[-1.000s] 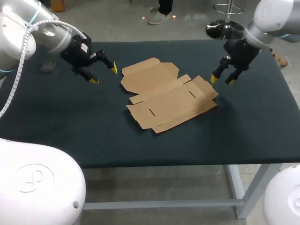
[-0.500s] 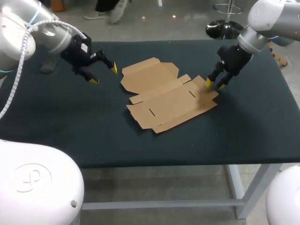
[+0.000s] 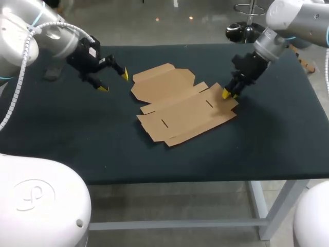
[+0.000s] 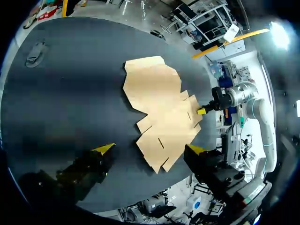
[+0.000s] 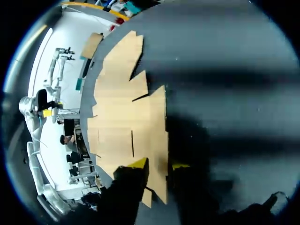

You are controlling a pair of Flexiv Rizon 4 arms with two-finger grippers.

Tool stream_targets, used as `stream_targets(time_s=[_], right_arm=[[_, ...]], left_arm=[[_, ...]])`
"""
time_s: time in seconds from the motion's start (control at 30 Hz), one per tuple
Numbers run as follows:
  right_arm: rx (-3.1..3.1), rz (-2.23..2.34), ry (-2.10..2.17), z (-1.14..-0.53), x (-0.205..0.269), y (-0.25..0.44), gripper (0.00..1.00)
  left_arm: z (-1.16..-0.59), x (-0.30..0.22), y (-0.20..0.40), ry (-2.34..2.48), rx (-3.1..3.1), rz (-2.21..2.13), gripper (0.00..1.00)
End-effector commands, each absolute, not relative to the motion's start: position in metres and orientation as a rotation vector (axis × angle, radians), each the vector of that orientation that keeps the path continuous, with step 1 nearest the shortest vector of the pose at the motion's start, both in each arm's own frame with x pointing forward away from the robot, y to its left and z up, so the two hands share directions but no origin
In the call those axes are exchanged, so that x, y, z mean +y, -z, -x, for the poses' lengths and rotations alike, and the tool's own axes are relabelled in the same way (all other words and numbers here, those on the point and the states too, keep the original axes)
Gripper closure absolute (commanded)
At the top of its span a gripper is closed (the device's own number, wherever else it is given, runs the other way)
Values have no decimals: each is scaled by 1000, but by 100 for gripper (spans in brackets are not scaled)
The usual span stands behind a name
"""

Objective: Assemble the packaging by folding the flat box into shape, placing the metal phone stand inside, and closing the box properly

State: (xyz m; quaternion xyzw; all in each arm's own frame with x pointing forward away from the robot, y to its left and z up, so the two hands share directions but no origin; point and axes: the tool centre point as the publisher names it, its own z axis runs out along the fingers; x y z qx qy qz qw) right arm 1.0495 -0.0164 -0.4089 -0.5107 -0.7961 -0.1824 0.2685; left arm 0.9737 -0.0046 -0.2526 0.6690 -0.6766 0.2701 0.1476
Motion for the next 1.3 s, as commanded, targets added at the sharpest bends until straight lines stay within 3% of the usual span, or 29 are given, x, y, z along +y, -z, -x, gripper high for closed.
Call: stream_targets(time_s=[0.03, 0.1, 0.67, 0.77, 0.93, 1.17, 1.3], right_arm=[[-2100, 1319, 452, -1052, -14, 409, 95], [-2090, 1339, 480, -1049, -12, 407, 100], [-1975, 1480, 680, -1004, 16, 393, 100], [-1953, 1503, 707, -997, 21, 393, 94], [-1916, 1532, 733, -986, 26, 391, 100], [-1875, 1556, 734, -972, 27, 390, 100], [-1859, 1560, 714, -965, 28, 390, 82]], left_arm=[[-974, -5, 251, -768, -1949, -1929, 0], [-974, -5, 251, -768, -1949, -1929, 0], [-974, -5, 251, -768, -1949, -1929, 0], [-974, -5, 251, -768, -1949, -1929, 0], [-974, -5, 251, -768, -1949, -1929, 0], [-974, -5, 251, -768, -1949, -1929, 0], [-974, -5, 251, -768, -1949, -1929, 0]])
